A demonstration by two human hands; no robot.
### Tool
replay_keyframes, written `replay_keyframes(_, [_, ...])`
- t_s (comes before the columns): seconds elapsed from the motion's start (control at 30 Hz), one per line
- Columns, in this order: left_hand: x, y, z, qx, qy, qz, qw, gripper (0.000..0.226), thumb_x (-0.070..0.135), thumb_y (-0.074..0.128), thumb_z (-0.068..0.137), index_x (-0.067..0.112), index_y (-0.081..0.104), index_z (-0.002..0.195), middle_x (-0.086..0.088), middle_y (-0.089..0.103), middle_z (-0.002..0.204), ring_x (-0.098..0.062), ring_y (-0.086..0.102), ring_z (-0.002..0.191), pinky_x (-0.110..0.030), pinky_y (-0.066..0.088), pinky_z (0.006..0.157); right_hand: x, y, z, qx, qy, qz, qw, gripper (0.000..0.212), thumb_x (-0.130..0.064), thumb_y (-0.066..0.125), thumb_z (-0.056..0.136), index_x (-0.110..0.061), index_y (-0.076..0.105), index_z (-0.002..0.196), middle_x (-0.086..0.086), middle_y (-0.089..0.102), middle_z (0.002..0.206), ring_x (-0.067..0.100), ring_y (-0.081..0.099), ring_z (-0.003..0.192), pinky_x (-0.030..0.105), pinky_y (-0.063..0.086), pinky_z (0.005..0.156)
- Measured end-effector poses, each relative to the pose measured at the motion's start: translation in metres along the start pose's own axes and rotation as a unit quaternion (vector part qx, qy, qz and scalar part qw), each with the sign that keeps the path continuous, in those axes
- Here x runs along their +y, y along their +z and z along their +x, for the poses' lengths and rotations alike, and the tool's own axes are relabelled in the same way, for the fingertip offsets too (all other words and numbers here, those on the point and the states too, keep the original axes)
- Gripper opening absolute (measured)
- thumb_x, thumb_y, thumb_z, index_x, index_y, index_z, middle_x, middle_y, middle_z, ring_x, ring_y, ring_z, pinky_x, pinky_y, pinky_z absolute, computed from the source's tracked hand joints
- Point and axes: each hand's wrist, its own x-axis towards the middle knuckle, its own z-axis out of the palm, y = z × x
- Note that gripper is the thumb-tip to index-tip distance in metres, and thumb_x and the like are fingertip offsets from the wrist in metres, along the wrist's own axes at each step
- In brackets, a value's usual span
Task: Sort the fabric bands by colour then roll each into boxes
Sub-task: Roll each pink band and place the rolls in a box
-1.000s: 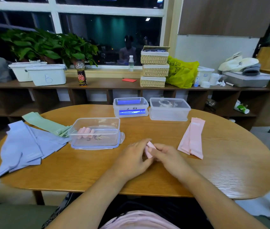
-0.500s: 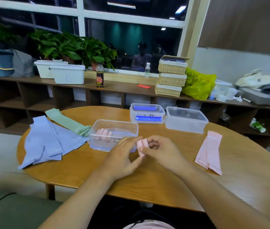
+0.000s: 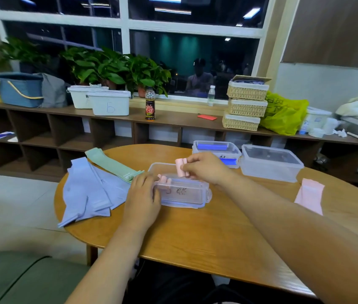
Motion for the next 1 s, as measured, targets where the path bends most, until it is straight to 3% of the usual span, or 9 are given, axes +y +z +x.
replay_keyframes(0.1, [-0.001,0.006,-0.001,-0.013,-0.015,-0.008,1.000,0.026,0.020,0.057,0.102,0.019,0.064,0.126,0.002,0.056,0.136,-0.020,0.046,0.134,-0.042,0.046,0.114,-0.004,0.012,0.028,0.006,0.070,-0.011,0.997,0.016,-0.010,0.075,0.092,-0.004,0.079,0.106,0.019,0.078,0.101,0.024,0.078,0.081,0.044,0.065,0.089])
replay_keyframes(0.2, [0.001,0.007,-0.002,-0.015,-0.017,-0.010,1.000,0.024,0.020,0.057,0.101,0.019,0.063,0.124,0.002,0.054,0.135,-0.020,0.046,0.134,-0.039,0.044,0.113,0.000,0.029,0.049,0.002,0.109,-0.062,0.992,0.014,-0.007,0.077,0.084,0.001,0.078,0.096,0.022,0.079,0.087,0.030,0.080,0.079,0.050,0.066,0.085])
replay_keyframes(0.3, [0.000,0.006,-0.002,-0.020,-0.020,-0.006,1.000,0.025,0.020,0.057,0.100,0.019,0.062,0.124,0.002,0.054,0.135,-0.020,0.046,0.133,-0.039,0.045,0.112,0.003,0.042,0.058,0.012,0.116,-0.159,0.980,0.005,-0.010,0.079,0.079,-0.007,0.075,0.079,0.012,0.077,0.074,0.024,0.077,0.069,0.040,0.067,0.079])
replay_keyframes(0.5, [0.000,0.006,-0.002,-0.021,-0.028,0.006,0.999,0.023,0.016,0.060,0.098,0.019,0.061,0.121,0.002,0.054,0.136,-0.020,0.045,0.133,-0.035,0.044,0.109,0.008,0.059,0.061,0.045,0.106,-0.272,0.955,0.011,-0.019,0.077,0.081,-0.015,0.068,0.086,0.005,0.072,0.083,0.024,0.071,0.080,0.030,0.053,0.067])
replay_keyframes(0.63, [-0.001,0.005,-0.002,-0.032,-0.033,0.003,0.999,0.025,0.012,0.061,0.096,0.018,0.061,0.119,0.001,0.054,0.139,-0.020,0.044,0.137,-0.037,0.046,0.110,0.006,0.065,0.063,0.038,0.105,-0.283,0.952,0.014,-0.021,0.075,0.086,-0.016,0.068,0.097,0.006,0.071,0.093,0.022,0.068,0.084,0.030,0.044,0.058])
replay_keyframes(0.8, [0.001,0.003,-0.002,-0.035,-0.037,0.002,0.999,0.028,0.012,0.060,0.097,0.018,0.060,0.124,0.001,0.053,0.140,-0.020,0.042,0.140,-0.038,0.046,0.112,0.006,0.067,0.070,0.027,0.121,-0.273,0.954,0.016,-0.028,0.076,0.090,-0.016,0.065,0.092,0.006,0.070,0.085,0.017,0.066,0.073,0.030,0.044,0.055])
replay_keyframes(1.0, [0.003,-0.001,-0.001,-0.048,-0.049,0.008,0.998,0.037,0.006,0.058,0.096,0.018,0.058,0.131,0.001,0.051,0.148,-0.020,0.038,0.146,-0.039,0.046,0.117,0.008,0.069,0.077,0.013,0.144,-0.256,0.956,0.024,-0.031,0.084,0.085,-0.016,0.069,0.096,0.007,0.073,0.089,0.018,0.070,0.077,0.032,0.052,0.061])
